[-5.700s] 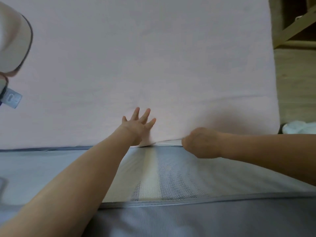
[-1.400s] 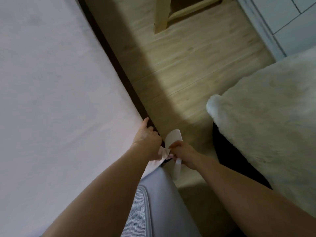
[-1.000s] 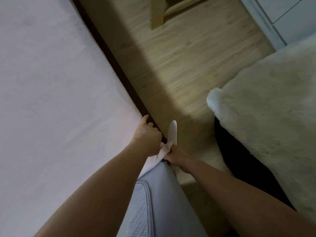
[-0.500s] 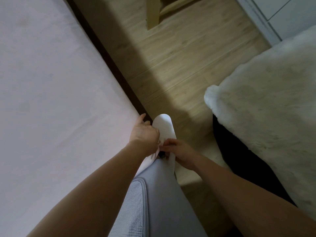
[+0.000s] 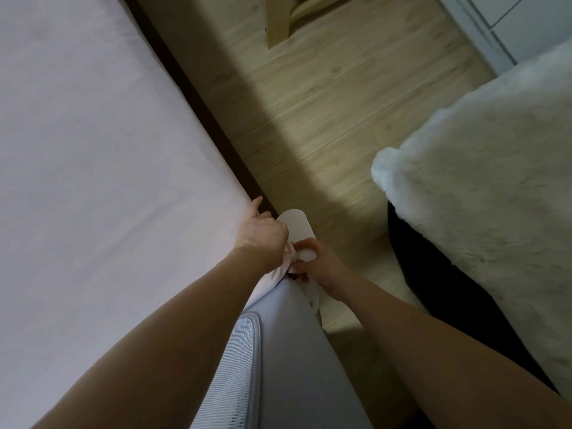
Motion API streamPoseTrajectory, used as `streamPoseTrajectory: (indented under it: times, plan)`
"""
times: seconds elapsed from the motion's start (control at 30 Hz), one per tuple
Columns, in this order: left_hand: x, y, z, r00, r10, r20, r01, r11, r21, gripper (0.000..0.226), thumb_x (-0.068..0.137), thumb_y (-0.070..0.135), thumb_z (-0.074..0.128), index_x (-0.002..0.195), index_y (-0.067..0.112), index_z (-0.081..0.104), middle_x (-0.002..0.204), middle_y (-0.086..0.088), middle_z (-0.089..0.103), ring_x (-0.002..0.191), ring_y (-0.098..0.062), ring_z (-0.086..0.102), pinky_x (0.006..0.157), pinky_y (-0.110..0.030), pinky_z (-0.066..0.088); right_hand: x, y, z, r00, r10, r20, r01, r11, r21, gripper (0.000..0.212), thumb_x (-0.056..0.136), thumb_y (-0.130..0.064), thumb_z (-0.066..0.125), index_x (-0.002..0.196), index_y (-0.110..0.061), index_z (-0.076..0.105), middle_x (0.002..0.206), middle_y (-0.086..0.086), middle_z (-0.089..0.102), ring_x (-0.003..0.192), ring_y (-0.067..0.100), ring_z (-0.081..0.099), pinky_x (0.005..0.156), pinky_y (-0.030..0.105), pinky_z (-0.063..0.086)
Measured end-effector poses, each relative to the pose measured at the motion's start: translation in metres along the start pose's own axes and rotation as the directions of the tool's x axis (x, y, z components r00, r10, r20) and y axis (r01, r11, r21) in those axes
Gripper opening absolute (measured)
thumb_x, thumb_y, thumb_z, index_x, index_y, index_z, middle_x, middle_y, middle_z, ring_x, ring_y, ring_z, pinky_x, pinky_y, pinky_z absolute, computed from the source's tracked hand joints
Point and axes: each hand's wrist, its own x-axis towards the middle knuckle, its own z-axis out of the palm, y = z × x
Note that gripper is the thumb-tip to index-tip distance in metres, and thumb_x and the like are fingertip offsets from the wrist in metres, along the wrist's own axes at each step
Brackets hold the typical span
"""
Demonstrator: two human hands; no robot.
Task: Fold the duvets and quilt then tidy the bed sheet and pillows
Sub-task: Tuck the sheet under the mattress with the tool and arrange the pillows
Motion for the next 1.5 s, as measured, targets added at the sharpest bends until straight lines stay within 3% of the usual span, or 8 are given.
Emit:
streamPoseTrajectory:
  times: [0.2,0.37,0.6,0.73,0.83,1.2,1.4,1.5]
  plan:
    - [0.001,0.002,-0.001,1.000,-0.016,-0.022,0.015,1.000,-0.026,0.021,0.095,0.034,0.046,0.082,0.025,0.060,0.081,0.006,0.059,0.109,-0.014,0.052,0.117,-0.042,-0.007,0.004,-0.010,0.002,0.992,0.047,0.120,-0.007,0.950,-0.311,0.027,0.085,-0.017,0.067,0.108,-0.001,0.064,0.086,0.011,0.064,0.067,0.011,0.055,0.064,0.023,0.047]
    - [-0.001,0.000,-0.001,0.999,-0.001,-0.049,-0.001,1.000,-0.031,0.028,0.097,0.036,0.040,0.092,0.022,0.064,0.085,0.005,0.063,0.109,-0.015,0.052,0.118,-0.041,-0.006,0.004,-0.011,0.005,0.995,-0.027,0.096,0.047,0.976,-0.213,0.032,0.078,-0.006,0.066,0.110,-0.001,0.061,0.099,0.018,0.067,0.090,0.027,0.063,0.085,0.039,0.051]
    - [-0.003,0.000,-0.004,1.000,0.021,-0.002,-0.021,0.999,-0.046,0.027,0.097,0.034,0.043,0.100,0.023,0.067,0.095,0.004,0.067,0.116,-0.016,0.051,0.117,-0.043,-0.007,-0.005,-0.004,-0.008,1.000,0.028,-0.013,-0.029,0.990,-0.138,0.026,0.083,-0.019,0.069,0.070,-0.006,0.050,0.064,0.008,0.052,0.062,0.016,0.050,0.065,0.027,0.042]
    - [-0.004,-0.003,-0.005,0.999,0.052,0.012,-0.052,0.997,-0.056,0.033,0.098,0.038,0.039,0.087,0.022,0.065,0.084,0.005,0.061,0.116,-0.016,0.050,0.119,-0.043,-0.006,0.011,-0.009,0.002,0.988,-0.156,-0.020,0.120,0.830,-0.544,0.033,0.081,-0.007,0.068,0.059,-0.010,0.043,0.059,0.003,0.045,0.054,0.010,0.044,0.055,0.016,0.037]
    - [-0.008,-0.005,-0.007,0.990,0.128,0.059,-0.124,0.990,-0.069,0.032,0.096,0.044,0.035,0.088,0.027,0.061,0.092,0.007,0.061,0.124,-0.018,0.044,0.119,-0.046,-0.006,0.027,-0.005,0.017,0.970,-0.242,0.017,0.183,0.681,-0.709,0.006,0.083,-0.008,0.062,0.085,-0.003,0.065,0.079,0.014,0.067,0.075,0.027,0.065,0.062,0.024,0.044]
    - [-0.008,0.000,-0.002,0.986,0.112,0.121,-0.130,0.979,0.154,0.048,0.088,0.052,0.054,0.128,0.026,0.055,0.132,0.003,0.054,0.135,-0.021,0.032,0.117,-0.048,-0.007,0.026,0.008,0.014,0.996,-0.089,-0.023,0.033,0.584,-0.811,0.025,0.094,-0.011,0.055,0.112,0.005,0.061,0.114,0.020,0.064,0.106,0.028,0.061,0.092,0.032,0.048]
    - [-0.046,-0.005,-0.010,0.990,0.110,0.082,-0.124,0.974,0.188,0.075,0.091,0.042,0.056,0.152,0.019,0.019,0.159,-0.011,0.009,0.148,-0.031,-0.003,0.115,-0.058,-0.007,0.001,-0.003,0.016,0.978,-0.137,-0.157,-0.046,0.594,-0.803,0.026,0.096,-0.007,0.042,0.113,0.002,0.060,0.107,0.012,0.062,0.100,0.025,0.061,0.072,0.018,0.047]
    - [-0.052,-0.032,-0.021,0.996,-0.013,0.083,0.006,0.996,0.084,0.090,0.085,0.037,0.066,0.153,0.019,0.010,0.159,-0.009,-0.003,0.147,-0.032,-0.006,0.114,-0.060,0.012,-0.005,-0.014,0.019,0.980,-0.167,-0.110,-0.003,0.536,-0.844,0.026,0.096,-0.006,0.042,0.116,0.000,0.058,0.112,0.017,0.060,0.105,0.029,0.058,0.071,0.024,0.038]
